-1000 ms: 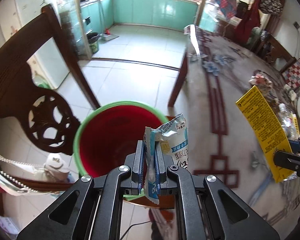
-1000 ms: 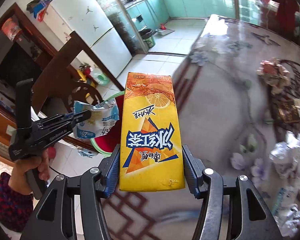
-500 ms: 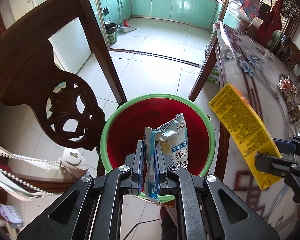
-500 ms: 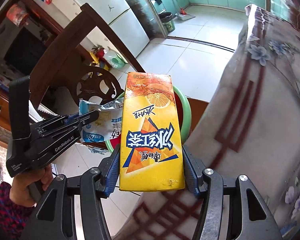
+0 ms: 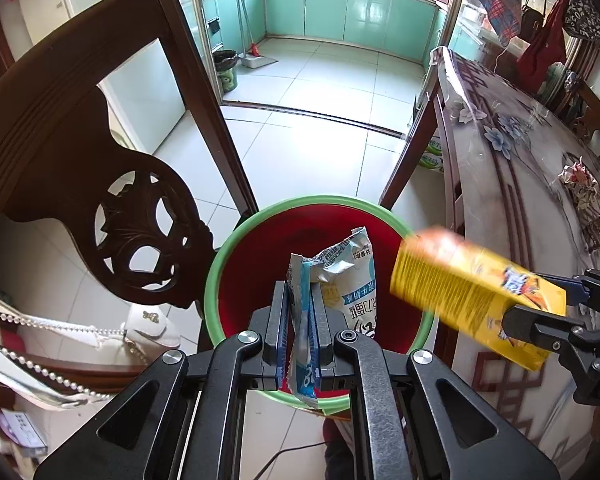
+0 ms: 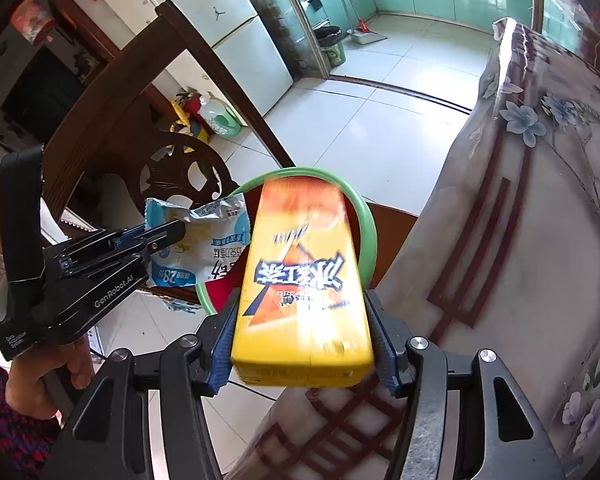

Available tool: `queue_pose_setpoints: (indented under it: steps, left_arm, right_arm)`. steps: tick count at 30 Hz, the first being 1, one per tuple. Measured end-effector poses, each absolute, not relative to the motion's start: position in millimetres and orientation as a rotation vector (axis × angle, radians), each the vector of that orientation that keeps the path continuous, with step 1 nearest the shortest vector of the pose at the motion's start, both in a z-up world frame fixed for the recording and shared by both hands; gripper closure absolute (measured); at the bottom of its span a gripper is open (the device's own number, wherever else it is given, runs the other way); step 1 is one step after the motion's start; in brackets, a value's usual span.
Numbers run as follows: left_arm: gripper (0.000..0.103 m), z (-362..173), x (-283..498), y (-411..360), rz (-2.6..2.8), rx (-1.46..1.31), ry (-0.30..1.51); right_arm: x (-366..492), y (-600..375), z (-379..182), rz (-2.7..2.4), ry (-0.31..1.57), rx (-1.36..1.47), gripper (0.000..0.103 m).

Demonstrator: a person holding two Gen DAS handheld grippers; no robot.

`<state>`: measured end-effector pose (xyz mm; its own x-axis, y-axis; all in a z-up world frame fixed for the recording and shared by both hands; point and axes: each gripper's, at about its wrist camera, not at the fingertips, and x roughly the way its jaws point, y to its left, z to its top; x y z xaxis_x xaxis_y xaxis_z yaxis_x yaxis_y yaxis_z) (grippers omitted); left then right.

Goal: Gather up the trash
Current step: 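Open the left gripper over the bucket while the right releases the carton into it, then grasp the clear water bottle with the right gripper while the left grasps crumpled foil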

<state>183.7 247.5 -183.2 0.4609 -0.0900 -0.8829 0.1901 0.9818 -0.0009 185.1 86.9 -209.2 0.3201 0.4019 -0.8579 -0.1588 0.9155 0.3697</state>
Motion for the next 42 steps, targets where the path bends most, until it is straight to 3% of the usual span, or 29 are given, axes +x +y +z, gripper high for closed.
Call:
queue_pose_setpoints:
  steps: [5,7,9,10,30,32,35,42]
  left_arm:
    - [0.089,-186,185,249,-0.165,0.105,1.089]
    - [0.067,-186,185,250,-0.158,0.091,1.097]
    - [0.049,-184,183,252,-0.157,0.079,1.085]
    - [0.046,-182,181,253,-0.160,0.074,1.074]
    - [0.043,-164,165,256,-0.152,0.057,1.029]
    - [0.042,-163,163,257,-0.147,0.050,1.022]
    - [0.038,-168,156,257,-0.148,0.034,1.028]
    - [0.037,-191,135,248,-0.193,0.076,1.091]
  right_arm:
    - [184,88,-209,0.370,1.178,0.224,0.047]
    - [186,88,-208,0.367,1.174,0.235,0.047]
    - [188,88,-208,0.360,1.170,0.247,0.047]
    - [187,87,-207,0.354,1.165,0.252,0.046]
    - [194,79,-169,0.372,1.030,0.250,0.045]
    - [194,76,-166,0.356,1.023,0.242,0.039]
    - [189,71,-171,0.345,1.048,0.251,0.039]
    - [149,77,-182,0.363,1.076,0.131,0.039]
